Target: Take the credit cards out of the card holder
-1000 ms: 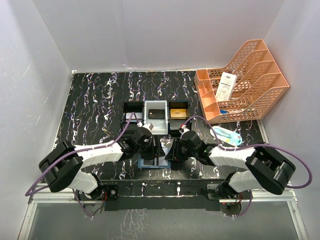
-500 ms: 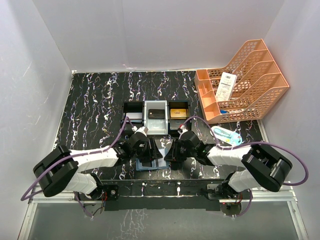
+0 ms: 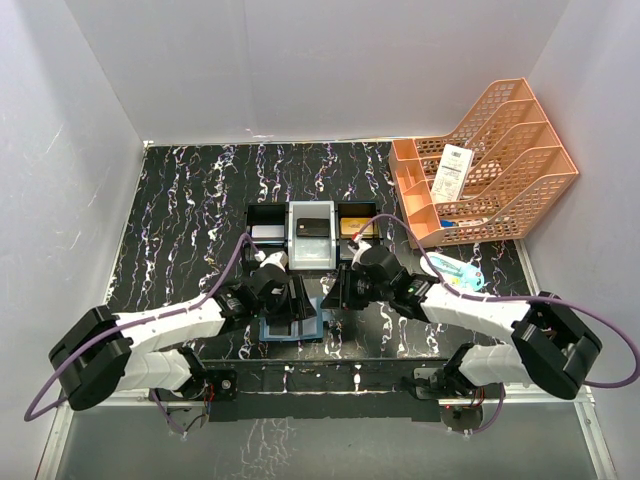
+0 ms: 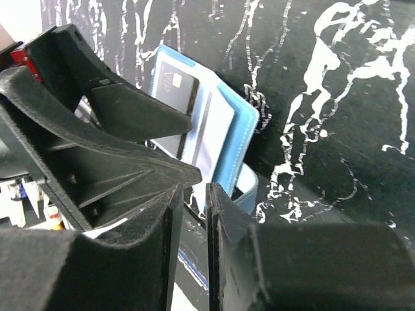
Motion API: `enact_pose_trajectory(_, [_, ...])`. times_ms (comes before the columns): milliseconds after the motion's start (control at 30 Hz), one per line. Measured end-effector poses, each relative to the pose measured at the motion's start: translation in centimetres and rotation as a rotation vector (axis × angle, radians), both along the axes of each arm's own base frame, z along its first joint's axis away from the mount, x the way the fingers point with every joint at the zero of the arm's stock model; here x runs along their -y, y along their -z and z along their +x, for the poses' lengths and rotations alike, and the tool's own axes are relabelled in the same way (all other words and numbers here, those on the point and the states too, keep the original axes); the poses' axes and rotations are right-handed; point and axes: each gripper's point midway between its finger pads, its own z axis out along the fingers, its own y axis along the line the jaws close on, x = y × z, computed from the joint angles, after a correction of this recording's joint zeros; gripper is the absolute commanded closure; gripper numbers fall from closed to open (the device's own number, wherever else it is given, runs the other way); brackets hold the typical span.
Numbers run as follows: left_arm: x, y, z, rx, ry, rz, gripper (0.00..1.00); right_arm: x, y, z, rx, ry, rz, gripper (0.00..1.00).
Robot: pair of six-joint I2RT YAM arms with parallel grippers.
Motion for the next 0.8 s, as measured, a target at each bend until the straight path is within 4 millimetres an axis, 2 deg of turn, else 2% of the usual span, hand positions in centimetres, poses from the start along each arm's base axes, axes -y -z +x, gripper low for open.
enact_pose_trajectory(133, [-0.4,-0.3,0.1,0.011,-0.011,0.007,0.35,-1.2,-0.7,-0.2,-0.019,-0.038,0.052,0.85])
enact_pose_trajectory(333, [-1.2,-1.1,0.1,0.033,-0.034,0.017,0.44,-2.5,1.4,-0.8,-0.107,-0.084,0.04,0.88])
enact_pose_trajectory(533, [-2.0,-2.1,0.1,0.058,-0.05,0.015,0.46,-3.7,1.9,-0.7,-0.126,-0.114,0.032,0.89])
enact_pose_trajectory(667, [-2.1,-2.2,0.1,0.065,-0.043,0.014,0.46,-3.7,2.6,-0.6,-0.133,-0.11,0.008,0.9])
enact_pose_trajectory(800, [-1.8,-1.5,-0.2,0.048,-0.016,0.029,0.47,-2.5,4.5,-0.9,-0.149,-0.078,-0.047,0.91])
